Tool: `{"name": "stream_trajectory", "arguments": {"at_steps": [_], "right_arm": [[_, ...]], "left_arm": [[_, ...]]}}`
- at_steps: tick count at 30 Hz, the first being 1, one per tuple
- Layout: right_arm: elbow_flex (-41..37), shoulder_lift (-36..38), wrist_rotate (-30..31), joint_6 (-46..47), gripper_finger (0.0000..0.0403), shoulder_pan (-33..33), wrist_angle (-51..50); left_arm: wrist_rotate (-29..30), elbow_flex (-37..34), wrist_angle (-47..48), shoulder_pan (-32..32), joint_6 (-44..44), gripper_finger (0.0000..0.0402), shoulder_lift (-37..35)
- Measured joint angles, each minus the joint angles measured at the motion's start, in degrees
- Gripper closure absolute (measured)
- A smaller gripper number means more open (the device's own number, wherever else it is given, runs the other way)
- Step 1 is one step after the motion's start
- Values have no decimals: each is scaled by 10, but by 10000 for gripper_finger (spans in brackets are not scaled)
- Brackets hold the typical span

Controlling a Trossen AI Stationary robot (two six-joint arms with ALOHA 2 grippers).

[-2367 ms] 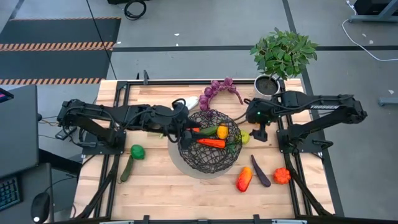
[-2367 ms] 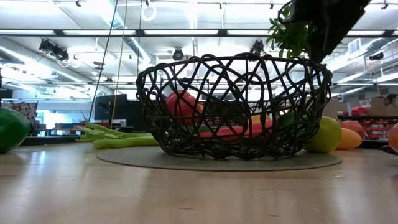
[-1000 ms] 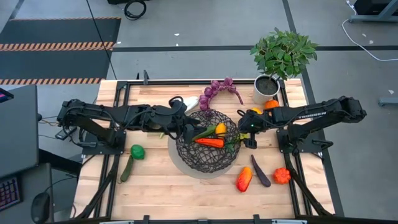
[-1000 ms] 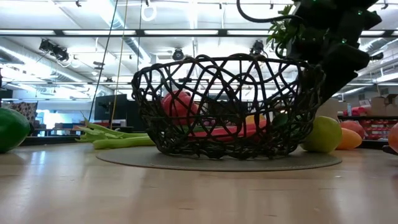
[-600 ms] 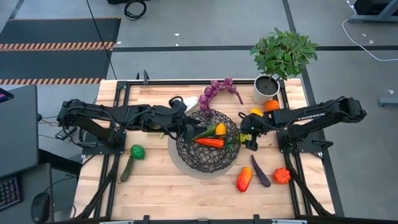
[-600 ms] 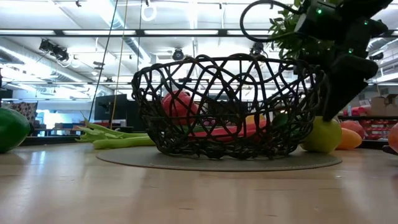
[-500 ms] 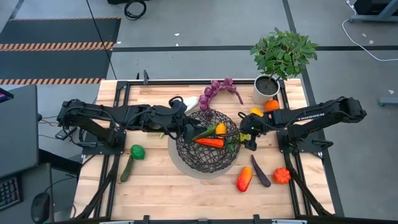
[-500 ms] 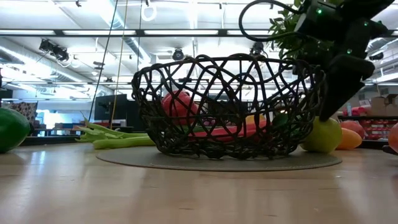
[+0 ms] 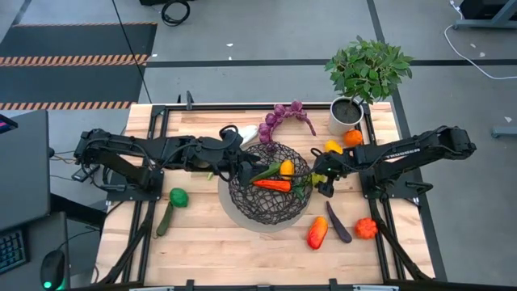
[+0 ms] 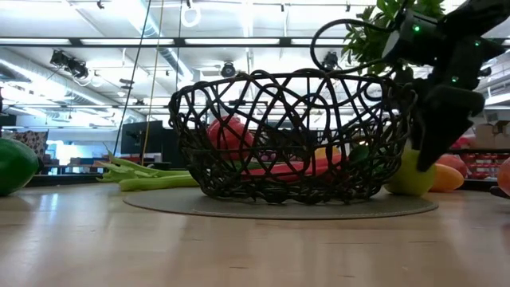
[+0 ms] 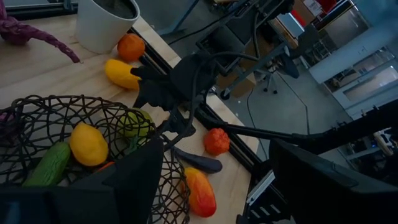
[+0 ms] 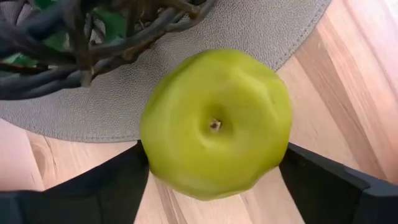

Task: Build produce basket
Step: Put the green apple into the black wire basket

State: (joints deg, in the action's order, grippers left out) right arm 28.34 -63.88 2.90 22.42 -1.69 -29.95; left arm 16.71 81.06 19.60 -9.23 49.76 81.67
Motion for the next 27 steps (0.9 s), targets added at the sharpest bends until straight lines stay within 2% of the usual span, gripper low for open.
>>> {"name": "stream_trajectory", "arguments": {"at_steps": [5, 10, 13, 20, 27], "right_arm": [[0, 0, 0, 5, 111, 0, 4], [2, 0, -2, 1, 115, 0, -1], [19, 0, -6, 1, 115, 0, -46], [106, 10, -8, 10, 106, 0, -165], [241, 12, 6, 113, 110, -3, -304]], "left_arm": [[0, 0, 0, 0, -5, 104, 0], [0, 0, 0, 0, -6, 104, 0], [0, 0, 0, 0, -6, 104, 0], [0, 0, 1, 0, -14, 104, 0], [0, 0, 2, 0, -16, 104, 0]]}}
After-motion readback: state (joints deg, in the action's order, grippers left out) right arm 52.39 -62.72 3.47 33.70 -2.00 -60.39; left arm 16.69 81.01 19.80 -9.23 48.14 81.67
